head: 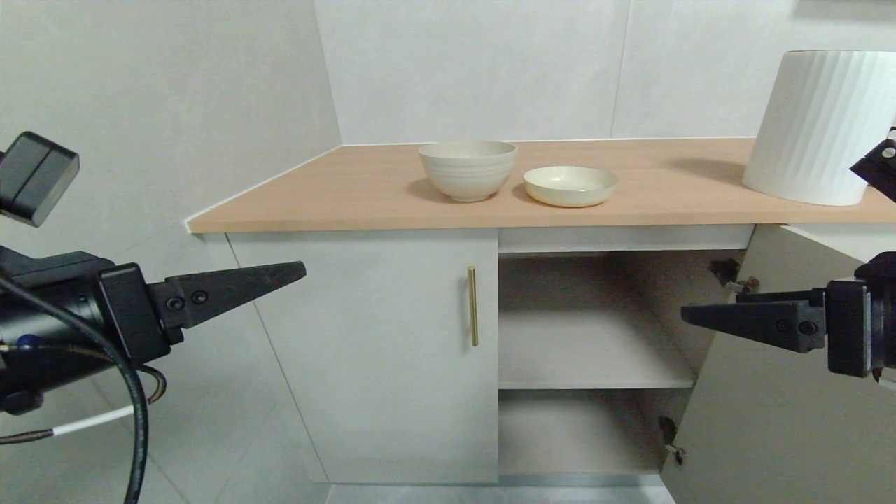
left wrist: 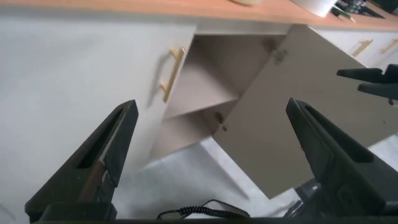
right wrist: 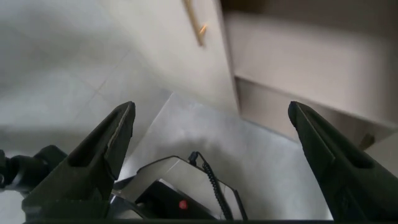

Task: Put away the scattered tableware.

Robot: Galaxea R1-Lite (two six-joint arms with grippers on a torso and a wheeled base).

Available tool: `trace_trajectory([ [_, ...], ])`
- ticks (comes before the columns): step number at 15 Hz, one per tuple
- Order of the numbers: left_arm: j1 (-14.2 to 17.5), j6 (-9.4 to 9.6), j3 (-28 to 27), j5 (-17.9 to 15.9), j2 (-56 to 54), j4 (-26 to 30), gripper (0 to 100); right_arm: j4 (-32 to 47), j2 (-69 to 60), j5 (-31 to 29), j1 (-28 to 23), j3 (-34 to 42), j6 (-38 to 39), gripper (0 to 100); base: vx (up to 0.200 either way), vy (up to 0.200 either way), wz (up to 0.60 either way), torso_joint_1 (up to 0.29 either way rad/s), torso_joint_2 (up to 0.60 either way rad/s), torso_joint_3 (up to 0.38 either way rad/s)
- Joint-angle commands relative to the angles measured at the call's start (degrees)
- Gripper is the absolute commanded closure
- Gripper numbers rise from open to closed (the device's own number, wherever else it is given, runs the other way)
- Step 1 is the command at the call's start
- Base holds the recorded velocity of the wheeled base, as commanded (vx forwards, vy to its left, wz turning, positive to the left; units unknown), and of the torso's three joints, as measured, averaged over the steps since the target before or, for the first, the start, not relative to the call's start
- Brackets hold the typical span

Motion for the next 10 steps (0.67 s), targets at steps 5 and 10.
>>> trace_trajectory([
  [5, 0.0, -0.03, 0.0, 0.0, 1.2, 0.0, 0, -0.1, -0.5, 0.0, 0.0, 1.1, -1.3, 0, 0.200, 0.000, 0.00, 0.002, 0.00, 0.001],
  [10, 0.0, -0.03, 0.0, 0.0, 1.0, -0.7, 0, -0.2, -0.7, 0.0, 0.0, 1.3, -2.0, 0, 0.120, 0.000, 0.00, 0.001, 0.00, 0.004],
])
